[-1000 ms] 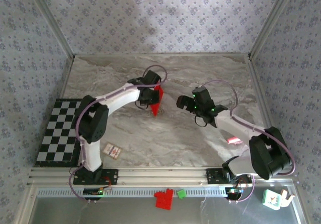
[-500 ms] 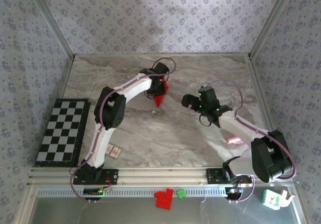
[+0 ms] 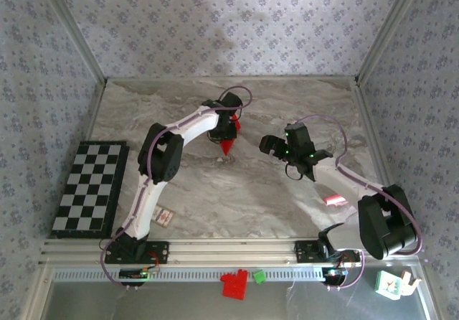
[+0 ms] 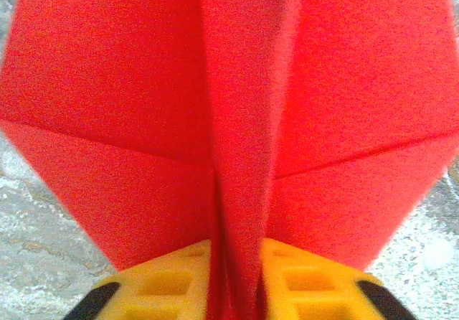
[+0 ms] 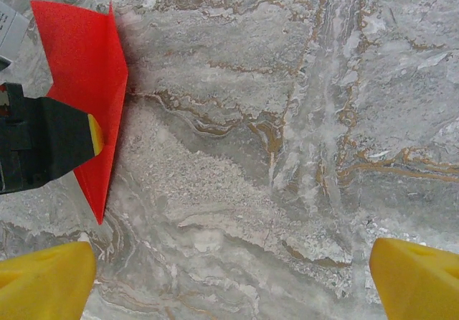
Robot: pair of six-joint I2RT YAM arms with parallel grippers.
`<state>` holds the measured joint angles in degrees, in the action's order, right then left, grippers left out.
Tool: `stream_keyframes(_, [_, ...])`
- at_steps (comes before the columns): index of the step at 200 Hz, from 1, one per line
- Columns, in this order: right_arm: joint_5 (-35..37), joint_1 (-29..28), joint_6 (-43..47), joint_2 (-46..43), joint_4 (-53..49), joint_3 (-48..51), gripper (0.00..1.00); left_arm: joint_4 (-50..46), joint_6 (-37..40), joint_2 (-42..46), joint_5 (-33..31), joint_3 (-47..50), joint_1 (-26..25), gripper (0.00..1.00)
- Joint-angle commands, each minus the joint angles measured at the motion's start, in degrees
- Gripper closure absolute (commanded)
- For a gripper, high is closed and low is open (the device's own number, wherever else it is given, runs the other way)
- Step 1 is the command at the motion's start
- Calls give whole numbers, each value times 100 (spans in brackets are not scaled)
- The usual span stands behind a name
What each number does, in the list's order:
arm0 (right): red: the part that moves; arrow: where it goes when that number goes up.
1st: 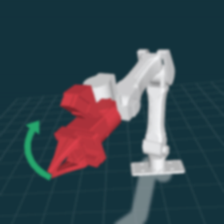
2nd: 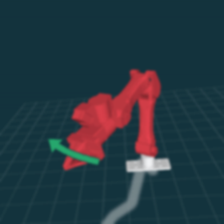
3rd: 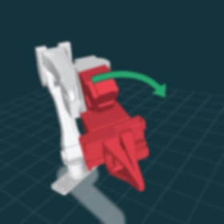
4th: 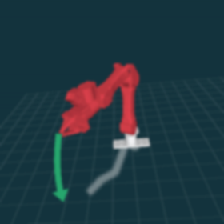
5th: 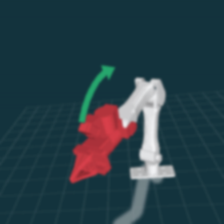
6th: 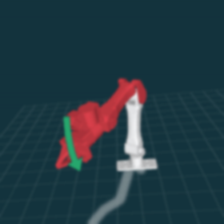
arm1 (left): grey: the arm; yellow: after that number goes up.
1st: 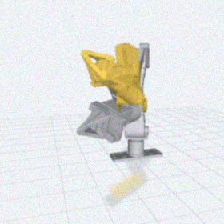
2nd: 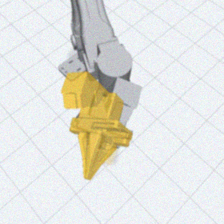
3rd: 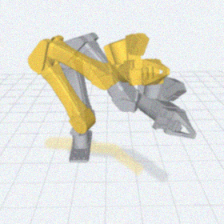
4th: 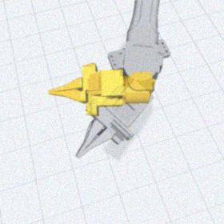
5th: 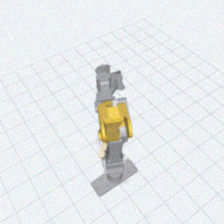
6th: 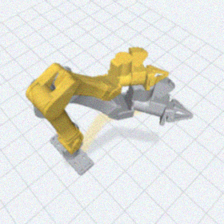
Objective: Fold a paper plane with a square sheet of paper (pick it up from the middle)
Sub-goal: Move the paper plane to the top-center of the table.
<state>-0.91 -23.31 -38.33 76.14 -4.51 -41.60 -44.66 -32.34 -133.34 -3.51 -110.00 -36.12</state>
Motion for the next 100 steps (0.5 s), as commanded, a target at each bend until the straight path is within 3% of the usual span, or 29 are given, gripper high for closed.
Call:
stream_keyframes(1, [-51, 55, -41, 28, 12, -23, 0, -224, -82, -183, -60, -141, -18, 84])
stream_keyframes(100, [-99, 77, -43, 38, -58, 3, 0, -67, 34, -42, -348, -222, -27, 92])
